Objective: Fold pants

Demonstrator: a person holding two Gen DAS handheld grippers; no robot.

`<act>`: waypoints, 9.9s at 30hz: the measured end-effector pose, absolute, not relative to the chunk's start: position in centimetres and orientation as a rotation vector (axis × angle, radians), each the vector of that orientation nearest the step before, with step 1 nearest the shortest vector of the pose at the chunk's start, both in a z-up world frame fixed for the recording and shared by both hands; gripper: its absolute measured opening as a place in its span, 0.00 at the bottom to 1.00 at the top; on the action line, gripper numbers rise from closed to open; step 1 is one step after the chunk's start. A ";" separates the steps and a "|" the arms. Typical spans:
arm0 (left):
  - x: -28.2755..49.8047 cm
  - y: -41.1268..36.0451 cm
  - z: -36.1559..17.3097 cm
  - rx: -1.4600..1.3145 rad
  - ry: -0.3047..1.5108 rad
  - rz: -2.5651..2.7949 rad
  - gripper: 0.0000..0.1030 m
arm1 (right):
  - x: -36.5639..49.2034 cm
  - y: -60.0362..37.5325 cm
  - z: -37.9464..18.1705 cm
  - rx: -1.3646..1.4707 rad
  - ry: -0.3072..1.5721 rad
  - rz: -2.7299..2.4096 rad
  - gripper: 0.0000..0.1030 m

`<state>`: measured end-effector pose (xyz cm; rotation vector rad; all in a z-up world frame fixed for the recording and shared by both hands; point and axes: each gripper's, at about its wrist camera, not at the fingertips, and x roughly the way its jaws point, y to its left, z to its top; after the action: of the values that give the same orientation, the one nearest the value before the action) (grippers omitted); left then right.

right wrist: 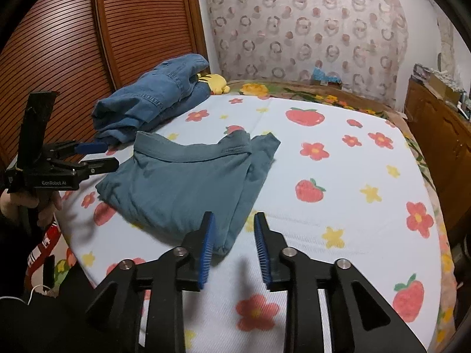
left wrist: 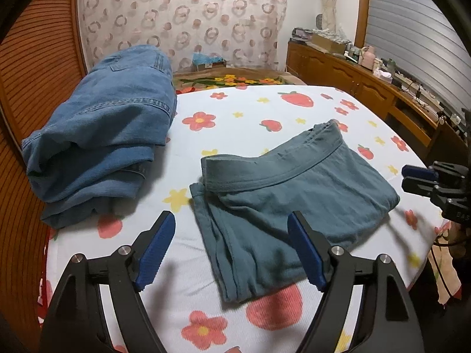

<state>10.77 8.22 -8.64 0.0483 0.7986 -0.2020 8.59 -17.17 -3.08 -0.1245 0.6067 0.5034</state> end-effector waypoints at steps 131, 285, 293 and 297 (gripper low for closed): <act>20.0 20.9 3.0 -0.150 0.531 -0.004 0.13 | 28.9 0.7 11.0 -0.479 0.376 0.842 0.18; 4.2 1.3 -0.2 -0.008 0.602 -0.204 0.80 | 0.7 -16.7 3.0 -0.064 0.459 0.327 0.63; 3.0 1.1 1.3 -0.010 0.561 -0.198 0.80 | -1.7 -17.4 4.0 -0.059 0.398 0.292 0.63; 2.4 1.2 2.1 -0.007 0.539 -0.188 0.80 | -2.8 -17.3 4.0 -0.053 0.378 0.279 0.63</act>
<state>2.38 1.17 2.11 -0.0066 0.5391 -0.1878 -2.82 -17.26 4.00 -0.0526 0.3780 0.2792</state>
